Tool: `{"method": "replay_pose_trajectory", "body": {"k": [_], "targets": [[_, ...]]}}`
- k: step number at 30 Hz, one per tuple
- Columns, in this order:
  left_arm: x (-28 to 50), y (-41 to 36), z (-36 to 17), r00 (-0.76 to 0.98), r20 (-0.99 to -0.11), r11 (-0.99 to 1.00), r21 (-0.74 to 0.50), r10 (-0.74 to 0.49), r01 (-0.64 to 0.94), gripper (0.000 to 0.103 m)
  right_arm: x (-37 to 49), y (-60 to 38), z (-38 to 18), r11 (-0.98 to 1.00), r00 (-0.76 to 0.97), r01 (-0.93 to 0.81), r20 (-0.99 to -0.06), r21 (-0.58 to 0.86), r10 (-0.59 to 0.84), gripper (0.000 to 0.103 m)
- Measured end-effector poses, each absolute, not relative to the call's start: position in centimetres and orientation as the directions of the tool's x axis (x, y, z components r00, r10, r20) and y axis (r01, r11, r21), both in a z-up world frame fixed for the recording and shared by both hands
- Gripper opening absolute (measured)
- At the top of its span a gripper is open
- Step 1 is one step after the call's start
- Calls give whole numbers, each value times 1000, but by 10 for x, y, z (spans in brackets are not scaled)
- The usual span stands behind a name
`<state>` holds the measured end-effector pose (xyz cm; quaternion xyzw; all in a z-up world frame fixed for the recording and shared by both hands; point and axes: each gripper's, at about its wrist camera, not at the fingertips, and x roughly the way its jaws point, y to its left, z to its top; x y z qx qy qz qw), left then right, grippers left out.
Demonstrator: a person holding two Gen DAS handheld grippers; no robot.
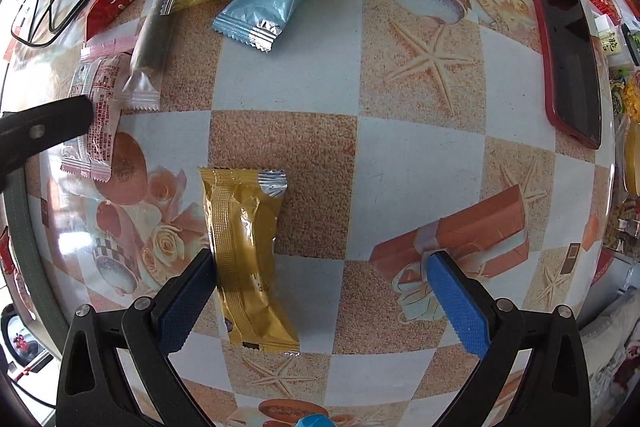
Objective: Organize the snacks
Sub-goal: 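Grasp the pink Crispy Cranberry pack with left tool while right tool grasps the gold bar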
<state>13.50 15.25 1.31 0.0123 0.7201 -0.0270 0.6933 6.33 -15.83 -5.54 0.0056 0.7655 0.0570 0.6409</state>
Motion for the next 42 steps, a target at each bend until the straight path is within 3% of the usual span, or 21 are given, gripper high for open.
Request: {"method": "replay_pose_trajectory", "body": {"k": [7, 11, 15, 21, 22, 24, 25, 37, 40, 42], "targets": [[138, 152, -1, -38, -999, 999, 13, 15, 51, 79, 59, -158, -59, 994, -174, -62, -981, 94, 82, 103], [126, 141, 4, -3, -1000, 996, 8, 8, 86, 50, 56, -160, -58, 994, -166, -63, -983, 94, 82, 103], [118, 144, 6, -1, -1000, 994, 9, 9, 106, 45, 55, -160, -58, 993, -162, -66, -983, 94, 82, 103], [63, 156, 5, -21, -1000, 995, 21, 23, 101, 49, 52, -160, -56, 994, -145, -65, -986, 93, 83, 103], [59, 158, 5, -20, -999, 995, 24, 26, 97, 53, 51, -160, -56, 994, -142, -64, -986, 93, 83, 103], [54, 162, 3, -20, -999, 995, 43, 45, 90, 73, 51, -160, -56, 994, -141, -62, -987, 92, 83, 103], [54, 164, 1, -20, -998, 995, 52, 54, 87, 75, 51, -160, -56, 994, -140, -61, -987, 92, 83, 103], [73, 155, 1, -18, -1000, 995, 21, 23, 95, 79, 53, -160, -57, 995, -179, -52, -981, 90, 80, 103], [76, 152, 3, -23, -1000, 995, 5, 8, 102, 69, 51, -157, -56, 995, -187, -48, -979, 87, 77, 101], [68, 153, 7, -13, -1000, 992, 3, 5, 125, 45, 48, -153, -50, 994, -173, -61, -982, 86, 75, 93]]}}
